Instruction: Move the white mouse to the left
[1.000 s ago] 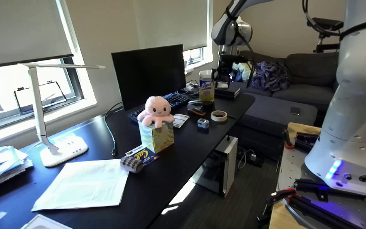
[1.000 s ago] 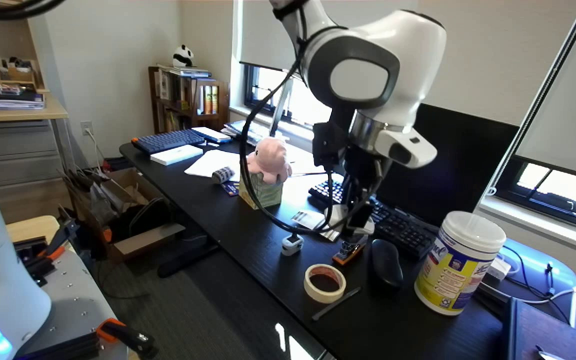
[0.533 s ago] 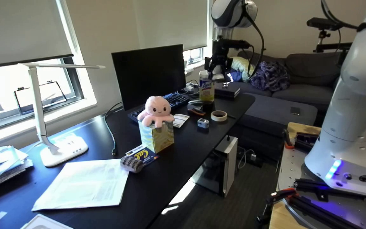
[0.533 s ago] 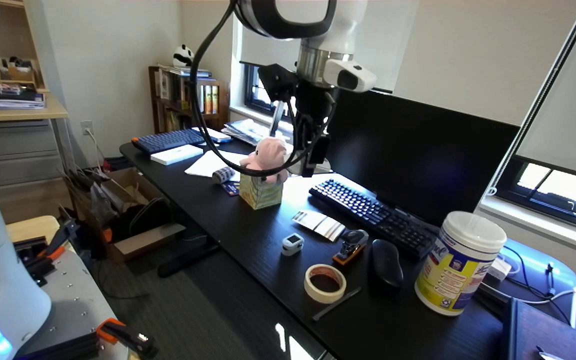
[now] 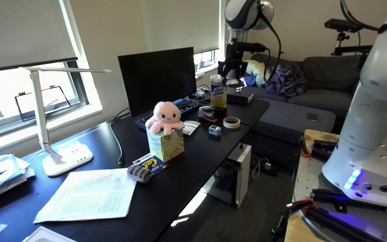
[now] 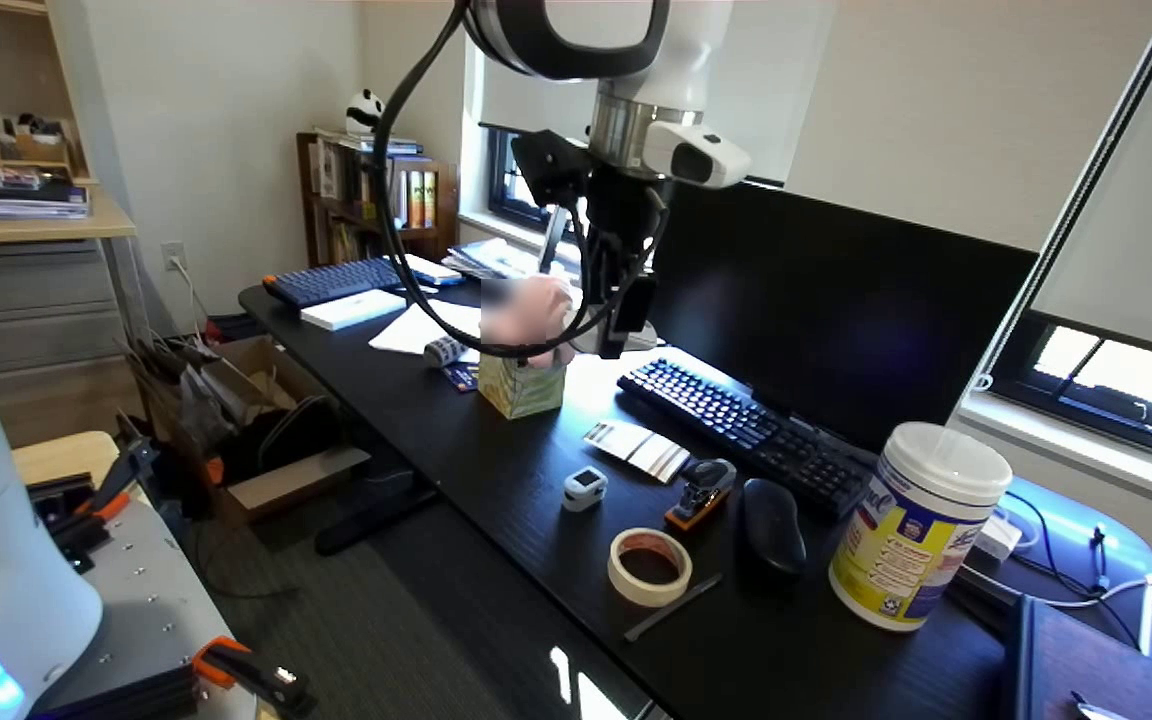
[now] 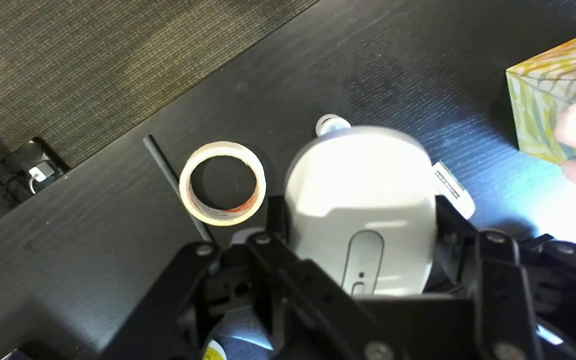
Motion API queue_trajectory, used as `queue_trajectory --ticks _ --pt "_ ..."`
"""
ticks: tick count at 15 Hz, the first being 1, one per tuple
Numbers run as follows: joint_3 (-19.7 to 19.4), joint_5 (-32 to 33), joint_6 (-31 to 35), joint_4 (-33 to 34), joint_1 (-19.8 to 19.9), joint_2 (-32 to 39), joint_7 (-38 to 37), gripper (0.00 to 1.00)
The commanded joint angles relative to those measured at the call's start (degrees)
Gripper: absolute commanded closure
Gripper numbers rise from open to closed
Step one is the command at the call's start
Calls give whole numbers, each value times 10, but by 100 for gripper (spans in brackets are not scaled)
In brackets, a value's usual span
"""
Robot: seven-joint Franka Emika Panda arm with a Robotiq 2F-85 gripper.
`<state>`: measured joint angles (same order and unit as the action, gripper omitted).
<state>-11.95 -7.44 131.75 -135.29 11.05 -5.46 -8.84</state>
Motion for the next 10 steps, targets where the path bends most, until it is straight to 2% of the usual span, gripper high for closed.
queue_trajectory --ticks 1,4,10 --pt "19 -4 13 -36 -15 -19 20 55" --pt "42 2 29 -81 -35 -35 19 55" --pt "103 40 107 -202 -81 -72 -3 55"
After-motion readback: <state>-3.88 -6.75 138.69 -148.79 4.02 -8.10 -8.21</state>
